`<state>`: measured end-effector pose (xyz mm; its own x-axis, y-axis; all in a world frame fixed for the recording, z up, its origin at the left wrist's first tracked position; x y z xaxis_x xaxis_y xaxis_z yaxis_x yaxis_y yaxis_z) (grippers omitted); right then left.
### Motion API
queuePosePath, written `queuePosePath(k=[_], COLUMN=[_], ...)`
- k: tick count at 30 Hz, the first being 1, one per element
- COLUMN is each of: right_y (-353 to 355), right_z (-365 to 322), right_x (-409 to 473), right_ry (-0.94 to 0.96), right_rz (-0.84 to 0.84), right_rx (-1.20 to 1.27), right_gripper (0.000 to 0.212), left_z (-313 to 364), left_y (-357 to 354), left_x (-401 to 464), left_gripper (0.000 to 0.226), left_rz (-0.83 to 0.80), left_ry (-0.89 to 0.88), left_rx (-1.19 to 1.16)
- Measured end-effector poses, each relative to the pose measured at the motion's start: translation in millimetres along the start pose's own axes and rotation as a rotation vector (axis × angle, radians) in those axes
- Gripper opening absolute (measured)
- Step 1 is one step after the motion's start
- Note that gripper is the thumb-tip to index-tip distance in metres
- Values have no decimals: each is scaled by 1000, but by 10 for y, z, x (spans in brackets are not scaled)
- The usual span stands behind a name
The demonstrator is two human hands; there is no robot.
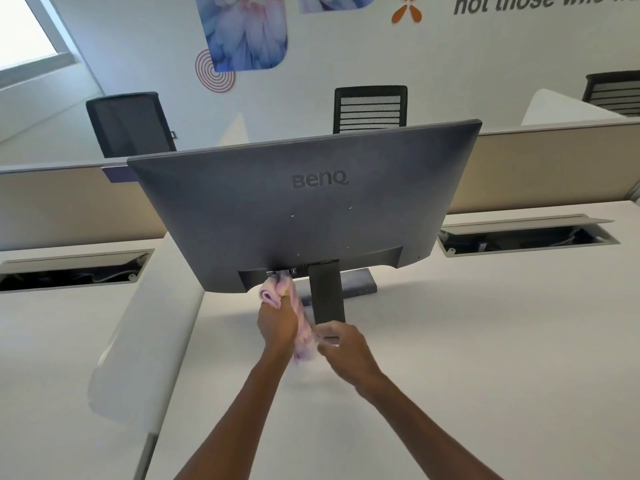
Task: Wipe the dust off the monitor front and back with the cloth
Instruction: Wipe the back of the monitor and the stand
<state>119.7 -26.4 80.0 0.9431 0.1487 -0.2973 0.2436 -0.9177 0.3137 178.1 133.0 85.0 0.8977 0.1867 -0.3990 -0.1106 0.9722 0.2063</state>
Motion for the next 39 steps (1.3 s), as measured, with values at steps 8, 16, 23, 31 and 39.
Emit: queuePosePath(k=[8,16,23,31,39], right_y=[491,547,401,445,637], right_z=[507,649,486,434,800], right_x=[-235,-278,-200,-246,-510], right_ry=[-111,-142,-87,-36,-46], right_rz=[76,38,-29,-51,-210], right_rx=[162,229,205,82,544], right_gripper=[20,18,16,34,35], left_z=[-728,-542,-373,-482,-785], left_y=[-598,-452,-145,-363,-993], left_x=[543,176,-103,-630,-800], left_gripper=[57,31,16,22,43], left_rz=[-276,-266,-330,-629,-599], left_ry=[90,34,-4,49,169], left_rx=[6,72,189,-55,-258])
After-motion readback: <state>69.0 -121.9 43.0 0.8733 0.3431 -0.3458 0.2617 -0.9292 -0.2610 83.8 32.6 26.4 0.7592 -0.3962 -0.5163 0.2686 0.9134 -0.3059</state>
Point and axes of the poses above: each hand's wrist, its own x-axis towards the middle knuckle, its own y-axis out of the back of the hand, z = x × y, the point moved 10 cm from there along x, towards the middle knuckle, and after that the axes turned 13 degrees about -z, right-handed, at the moved point
